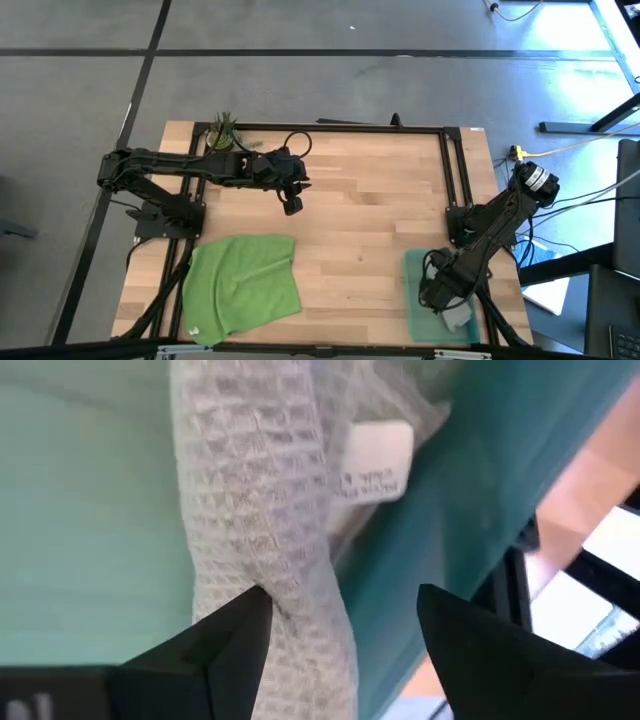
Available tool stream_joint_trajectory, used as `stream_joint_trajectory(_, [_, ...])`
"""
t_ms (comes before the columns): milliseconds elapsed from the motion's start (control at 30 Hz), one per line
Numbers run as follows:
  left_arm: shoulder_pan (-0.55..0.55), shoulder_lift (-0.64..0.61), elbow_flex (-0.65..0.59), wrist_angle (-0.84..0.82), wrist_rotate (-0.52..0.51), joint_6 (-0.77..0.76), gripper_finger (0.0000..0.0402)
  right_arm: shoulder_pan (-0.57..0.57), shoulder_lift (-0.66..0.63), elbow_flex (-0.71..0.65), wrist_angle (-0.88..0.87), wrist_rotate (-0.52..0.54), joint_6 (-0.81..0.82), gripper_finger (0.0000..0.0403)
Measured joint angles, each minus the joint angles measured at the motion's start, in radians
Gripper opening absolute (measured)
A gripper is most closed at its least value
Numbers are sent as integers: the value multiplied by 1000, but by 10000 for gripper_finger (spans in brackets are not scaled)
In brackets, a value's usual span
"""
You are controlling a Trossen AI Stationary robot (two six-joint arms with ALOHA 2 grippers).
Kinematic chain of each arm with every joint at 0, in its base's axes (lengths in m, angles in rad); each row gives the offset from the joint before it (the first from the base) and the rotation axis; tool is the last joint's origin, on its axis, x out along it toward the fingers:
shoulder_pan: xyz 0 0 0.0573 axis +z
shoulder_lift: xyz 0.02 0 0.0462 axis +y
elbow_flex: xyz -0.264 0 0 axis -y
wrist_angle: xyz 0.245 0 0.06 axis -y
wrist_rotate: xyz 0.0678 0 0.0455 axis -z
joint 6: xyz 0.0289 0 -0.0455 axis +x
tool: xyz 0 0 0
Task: Roll microfiber towels into tight, uniform cylinder then place into a basket
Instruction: Put the gray microfiber towel into the green bin
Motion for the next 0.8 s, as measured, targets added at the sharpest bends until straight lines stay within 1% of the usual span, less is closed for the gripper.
stream_joint_trajectory(67, [0, 0, 0, 0, 0, 0, 76, -3, -2, 0, -8, 27, -3, 251])
stream_joint_trajectory(200, [0, 0, 0, 0, 0, 0, 76, -12, -21, 0, -52, 28, 6, 251])
stream_joint_trajectory(333, [0, 0, 0, 0, 0, 0, 76, -20, -31, 0, -60, 34, 6, 251])
stream_joint_trajectory(467, [0, 0, 0, 0, 0, 0, 76, -26, -16, -16, -21, 113, 2, 251])
stream_joint_trajectory(533, [0, 0, 0, 0, 0, 0, 76, -31, -13, -37, 7, 134, -4, 251])
stream_joint_trajectory(700, [0, 0, 0, 0, 0, 0, 76, -35, -8, -91, 48, 131, -25, 251])
stream_joint_trajectory(800, [0, 0, 0, 1, 0, 0, 76, -35, -8, -123, 48, 90, -32, 251])
